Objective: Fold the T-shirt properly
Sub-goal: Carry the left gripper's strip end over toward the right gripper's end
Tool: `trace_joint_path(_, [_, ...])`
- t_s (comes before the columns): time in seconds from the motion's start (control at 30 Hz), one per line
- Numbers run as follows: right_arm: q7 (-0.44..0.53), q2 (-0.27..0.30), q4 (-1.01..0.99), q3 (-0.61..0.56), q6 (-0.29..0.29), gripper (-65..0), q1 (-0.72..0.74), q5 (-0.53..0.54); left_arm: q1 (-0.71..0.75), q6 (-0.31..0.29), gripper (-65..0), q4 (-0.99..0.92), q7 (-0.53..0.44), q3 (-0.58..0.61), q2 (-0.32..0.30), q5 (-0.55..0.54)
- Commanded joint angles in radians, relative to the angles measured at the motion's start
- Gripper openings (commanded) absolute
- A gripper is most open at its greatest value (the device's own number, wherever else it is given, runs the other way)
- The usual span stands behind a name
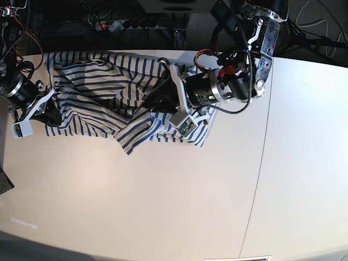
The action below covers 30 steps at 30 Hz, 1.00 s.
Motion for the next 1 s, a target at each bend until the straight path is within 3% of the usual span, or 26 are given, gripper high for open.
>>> trace_joint_path(0.0, [0.023,0.019,0.017,0.01,0.069,-65.0,0.007,0.02,-0.015,0.003,-65.0,0.006,-0.026,0.001,0.013,-0.014])
trace_joint_path(0.17, [0.023,0.019,0.017,0.01,0.069,-65.0,0.007,0.019,-0.021,0.0,-65.0,-0.016,-0.035,0.007,0.032,-0.011])
trace_joint_path(0.3, [0.023,0.019,0.017,0.01,0.068,-65.0,0.007,0.019,-0.021,0.0,-29.9,-0.016,-0.042,0.042,0.032,0.056])
trace_joint_path(0.37, [0.023,0.019,0.017,0.01,0.068,-65.0,0.007,0.019,-0.021,0.0,-25.0,-0.016,-0.047,0.07,0.033,0.071])
trace_joint_path(0.6, [0.024,0.019,0.017,0.01,0.068,-65.0,0.007,0.019,-0.027,0.004,-25.1,-0.015,-0.105,0.137,0.033,0.071])
trace_joint_path(0.83, [0.05,0.02,0.017,0.012,0.068,-65.0,0.013,-0.015,-0.058,0.004,-26.3,-0.014,-0.093,0.032,0.032,0.071])
trace_joint_path(0.9, [0.048,0.021,0.017,0.027,0.067,-65.0,0.031,-0.039,-0.057,0.004,-33.5,-0.014,-0.073,-0.019,0.032,0.069])
trace_joint_path(0.97, [0.043,0.025,0.017,0.063,0.067,-65.0,0.053,-0.042,-0.057,0.004,-48.3,-0.014,-0.035,-0.063,0.03,0.061])
